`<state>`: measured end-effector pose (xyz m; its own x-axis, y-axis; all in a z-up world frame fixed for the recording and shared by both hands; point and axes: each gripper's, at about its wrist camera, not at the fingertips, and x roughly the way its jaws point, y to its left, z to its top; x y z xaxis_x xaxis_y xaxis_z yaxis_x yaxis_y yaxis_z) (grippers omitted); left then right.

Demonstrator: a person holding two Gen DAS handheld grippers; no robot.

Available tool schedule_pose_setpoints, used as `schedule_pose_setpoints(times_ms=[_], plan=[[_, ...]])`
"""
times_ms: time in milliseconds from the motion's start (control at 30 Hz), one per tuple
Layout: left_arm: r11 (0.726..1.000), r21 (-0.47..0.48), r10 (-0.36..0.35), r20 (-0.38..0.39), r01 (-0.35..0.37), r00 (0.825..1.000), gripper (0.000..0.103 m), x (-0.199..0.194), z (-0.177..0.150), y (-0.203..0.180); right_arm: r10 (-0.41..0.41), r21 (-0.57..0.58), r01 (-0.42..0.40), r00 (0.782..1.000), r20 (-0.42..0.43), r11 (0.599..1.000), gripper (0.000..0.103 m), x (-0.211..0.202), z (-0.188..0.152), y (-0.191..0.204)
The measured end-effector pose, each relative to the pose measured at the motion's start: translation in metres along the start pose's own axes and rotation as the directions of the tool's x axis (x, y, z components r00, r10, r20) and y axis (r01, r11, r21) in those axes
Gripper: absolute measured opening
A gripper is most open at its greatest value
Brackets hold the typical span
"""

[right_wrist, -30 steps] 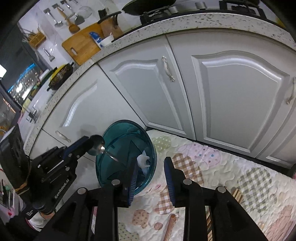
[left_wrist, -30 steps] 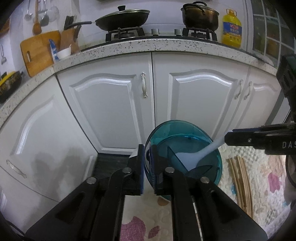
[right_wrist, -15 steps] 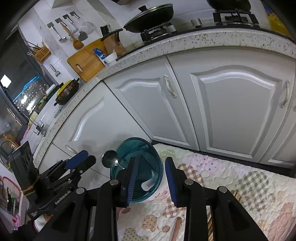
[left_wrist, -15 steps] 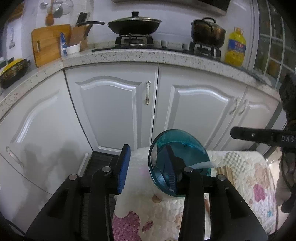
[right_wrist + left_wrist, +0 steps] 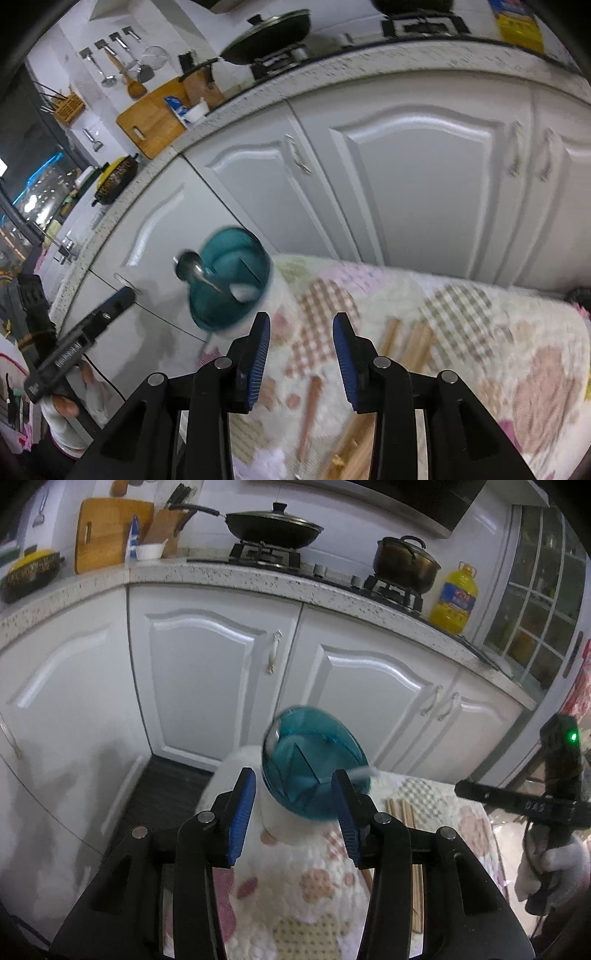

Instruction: Organize utensils

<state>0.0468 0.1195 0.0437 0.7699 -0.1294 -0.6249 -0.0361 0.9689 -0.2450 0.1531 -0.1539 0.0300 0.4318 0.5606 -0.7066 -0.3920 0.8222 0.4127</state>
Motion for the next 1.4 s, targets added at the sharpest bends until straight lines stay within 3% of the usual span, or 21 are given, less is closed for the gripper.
schedule_pose_setpoints(times_ms=[300, 467, 800, 1000, 1233, 1300, 1400], plan=[[0.998, -0.034, -0.060, -0.073, 0.057, 0.996, 0.042, 0.007, -0.033, -0.014, -0.083, 0.072, 0.089, 0.994, -0.075, 0.993, 0.033, 0.006, -0.058, -0.049], [0.997, -0.034, -0.078, -0.121, 0.075, 0.990, 0.042, 0.016, -0.052, -0.022, -0.096, 0.106, 0.108, 0.990, -0.107, 0.989, 0.024, 0.018, -0.078, -0.069], [0.995, -0.037, -0.099, -0.193, 0.094, 0.976, 0.042, 0.032, -0.075, -0.032, -0.168, 0.129, 0.185, 0.976, -0.138, 0.974, 0.019, 0.053, -0.074, -0.090], [0.995, -0.029, -0.098, -0.211, 0.094, 0.973, 0.042, 0.036, -0.078, -0.034, -0.268, 0.065, 0.286, 0.942, -0.202, 0.956, 0.019, 0.083, -0.069, -0.085], [0.994, -0.024, -0.113, -0.221, 0.111, 0.969, 0.042, 0.042, -0.076, -0.039, -0.325, -0.018, 0.328, 0.924, -0.200, 0.944, 0.019, 0.082, -0.068, -0.084], [0.994, -0.021, -0.113, -0.223, 0.111, 0.968, 0.042, 0.044, -0.077, -0.040, -0.417, -0.021, 0.422, 0.886, -0.200, 0.906, 0.016, 0.071, -0.067, -0.092], [0.993, -0.027, -0.117, -0.235, 0.114, 0.965, 0.042, 0.048, -0.078, -0.042, -0.307, 0.094, 0.326, 0.935, -0.176, 0.941, 0.016, 0.053, -0.065, -0.104]])
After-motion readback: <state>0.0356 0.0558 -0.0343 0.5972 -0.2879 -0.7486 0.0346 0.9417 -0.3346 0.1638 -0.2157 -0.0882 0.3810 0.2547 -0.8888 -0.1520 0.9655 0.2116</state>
